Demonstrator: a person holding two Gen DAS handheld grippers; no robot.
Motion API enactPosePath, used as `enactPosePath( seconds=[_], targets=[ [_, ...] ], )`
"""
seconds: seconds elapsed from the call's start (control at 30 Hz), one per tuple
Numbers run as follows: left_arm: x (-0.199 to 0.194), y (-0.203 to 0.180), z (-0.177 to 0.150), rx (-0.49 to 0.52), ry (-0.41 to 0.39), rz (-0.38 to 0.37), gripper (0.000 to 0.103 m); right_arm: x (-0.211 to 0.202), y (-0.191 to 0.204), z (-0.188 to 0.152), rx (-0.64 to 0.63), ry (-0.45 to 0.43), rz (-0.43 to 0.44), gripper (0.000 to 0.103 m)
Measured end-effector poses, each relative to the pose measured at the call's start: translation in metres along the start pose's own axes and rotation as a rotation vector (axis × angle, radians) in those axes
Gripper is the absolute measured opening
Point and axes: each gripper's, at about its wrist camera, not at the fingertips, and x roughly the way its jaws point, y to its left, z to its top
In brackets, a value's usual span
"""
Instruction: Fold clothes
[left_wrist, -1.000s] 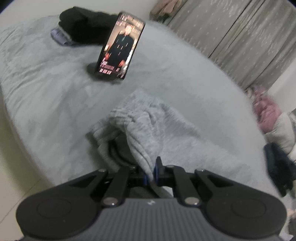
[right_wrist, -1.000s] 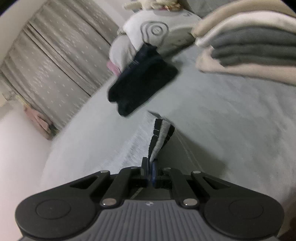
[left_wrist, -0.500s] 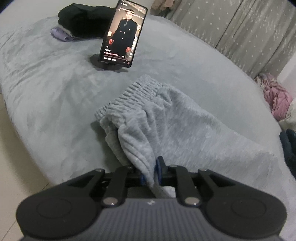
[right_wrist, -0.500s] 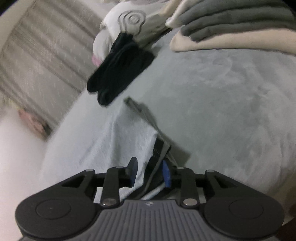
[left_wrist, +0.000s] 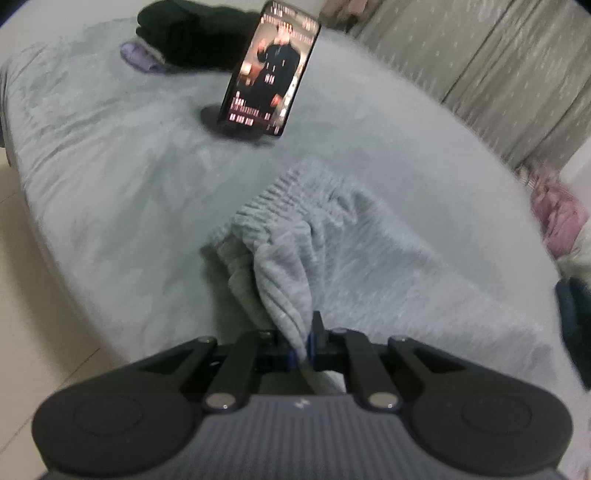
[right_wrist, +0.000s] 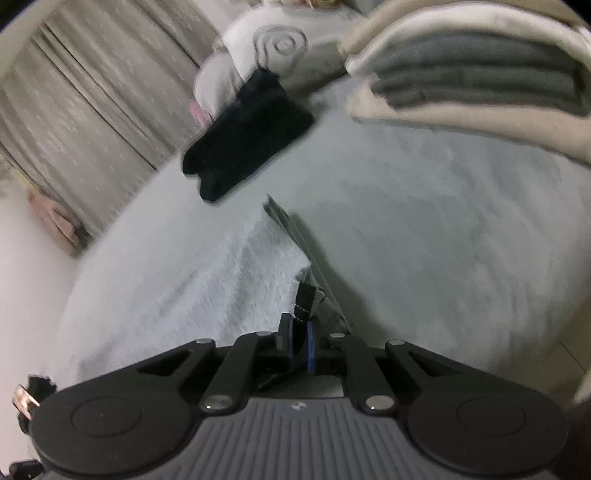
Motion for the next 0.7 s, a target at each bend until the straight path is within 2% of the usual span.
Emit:
enactPosePath(
  seconds=[0.13,0.17,0.2,0.27,0.3,0.4,0.47,0.5,0.63,0.7],
  targets=[
    [0.0,-0.013,0.0,0.09,0.015,0.057,0.014,0.016,-0.001,-0.007,-0.06,0.094,-0.072,0.007],
    [-0.002,-0.015,0.0,0.1,0.015,0.064,0.023,0.015,0.0,-0.005,-0.064,0.103,-0.075,0.015],
    [-0.006,-0.016,0.0,0.1,0.016,0.071,0.042,0.012,0.001,0.0,-0.059,0.108,-0.077,0.026],
    [-0.021,-0.022,0.0,0.112,-0.019,0.082,0.058,0.0,0.003,0.008,-0.069,0.073,-0.085,0.041],
    [-0.029,-0.028,0.0,0.135,-0.051,0.093,0.062,-0.004,0.004,0.011,-0.078,0.049,-0.089,0.046],
    [-0.051,-0.055,-0.004,0.232,-0.154,0.147,0.065,-0.01,0.014,0.024,-0.136,-0.02,-0.103,0.054],
    [-0.057,-0.076,-0.005,0.3,-0.19,0.138,0.07,0.001,0.027,0.035,-0.173,-0.046,-0.096,0.055],
    [-0.057,-0.087,-0.005,0.332,-0.198,0.114,0.073,0.008,0.033,0.04,-0.187,-0.05,-0.086,0.056],
    [-0.035,-0.14,-0.01,0.481,-0.167,-0.01,0.073,0.04,0.059,0.059,-0.252,-0.064,-0.063,0.06],
    [-0.023,-0.162,-0.019,0.538,-0.144,-0.082,0.068,0.057,0.068,0.068,-0.273,-0.079,-0.067,0.061]
  ],
)
